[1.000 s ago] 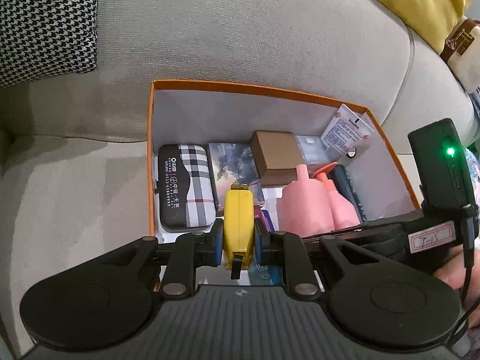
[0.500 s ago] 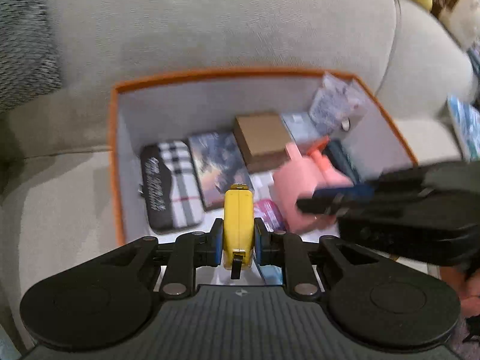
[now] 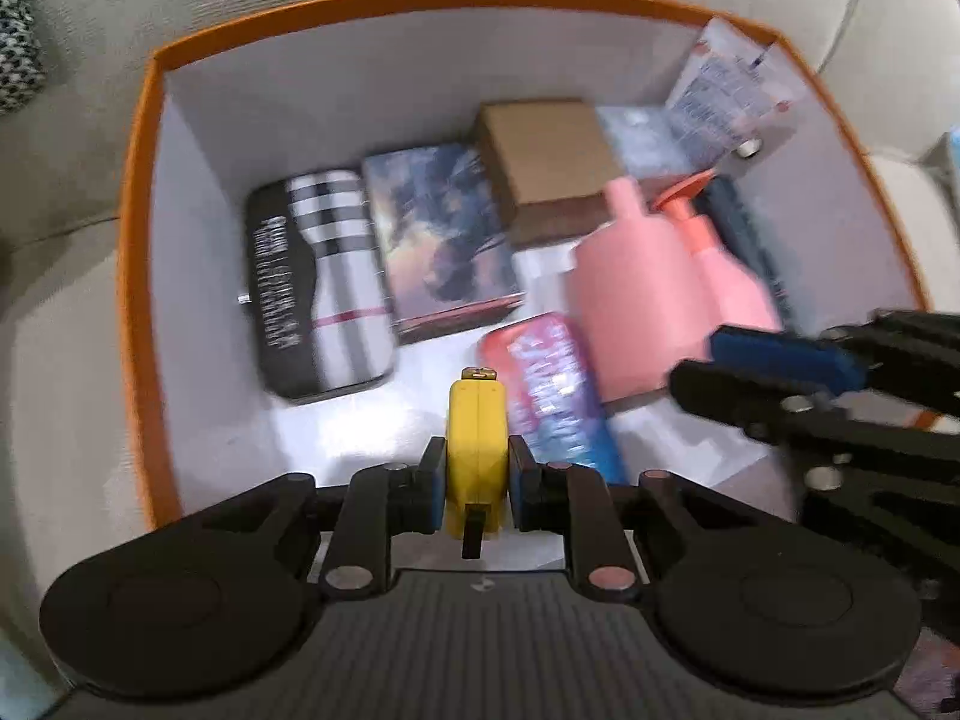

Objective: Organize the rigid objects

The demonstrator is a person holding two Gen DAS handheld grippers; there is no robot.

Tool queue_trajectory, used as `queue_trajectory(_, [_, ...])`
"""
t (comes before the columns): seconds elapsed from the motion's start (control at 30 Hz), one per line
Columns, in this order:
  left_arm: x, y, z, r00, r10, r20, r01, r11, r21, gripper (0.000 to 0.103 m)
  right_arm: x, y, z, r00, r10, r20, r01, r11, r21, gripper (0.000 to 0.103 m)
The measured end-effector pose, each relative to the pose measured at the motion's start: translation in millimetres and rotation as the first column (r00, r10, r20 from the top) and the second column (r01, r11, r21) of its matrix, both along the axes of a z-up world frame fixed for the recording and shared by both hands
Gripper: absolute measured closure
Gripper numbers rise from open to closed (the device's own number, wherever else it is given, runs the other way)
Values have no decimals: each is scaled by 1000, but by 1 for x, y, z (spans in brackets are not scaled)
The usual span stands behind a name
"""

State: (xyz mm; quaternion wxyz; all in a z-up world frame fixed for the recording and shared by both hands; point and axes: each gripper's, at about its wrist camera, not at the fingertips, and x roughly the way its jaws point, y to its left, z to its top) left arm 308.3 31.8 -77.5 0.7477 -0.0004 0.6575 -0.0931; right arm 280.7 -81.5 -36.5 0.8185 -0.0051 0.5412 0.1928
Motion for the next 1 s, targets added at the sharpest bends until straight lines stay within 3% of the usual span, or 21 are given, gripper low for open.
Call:
queue_trajectory(0.13, [-5, 2, 12, 998, -21, 51, 19, 999, 40, 70, -2, -2, 0, 1000, 2, 0, -2, 1000, -3, 81])
queue_trajectory(0.33, [-12, -11, 17, 985, -140, 98, 119, 973, 198, 75, -5, -4, -2, 1000, -14, -4, 14, 1000, -5, 81])
queue_trajectory(0.67, [-18, -17, 18, 977, -205, 52, 186, 950, 250, 76, -6, -6, 1, 1000, -25, -6, 25, 1000, -16, 81])
queue_trajectory(0.73, [-21, -15, 21, 976, -211, 49, 192, 947, 259, 80, -6, -7, 3, 1000, -29, -4, 29, 999, -16, 80])
queue_trajectory(0.87, [-27, -16, 26, 967, -246, 70, 203, 903, 380, 80, -7, -8, 7, 999, -34, -4, 34, 999, -15, 80])
queue_trajectory(1.0, [-28, -1, 38, 976, -191, 101, 154, 942, 298, 80, -9, -8, 9, 999, -32, 4, 32, 999, -10, 80])
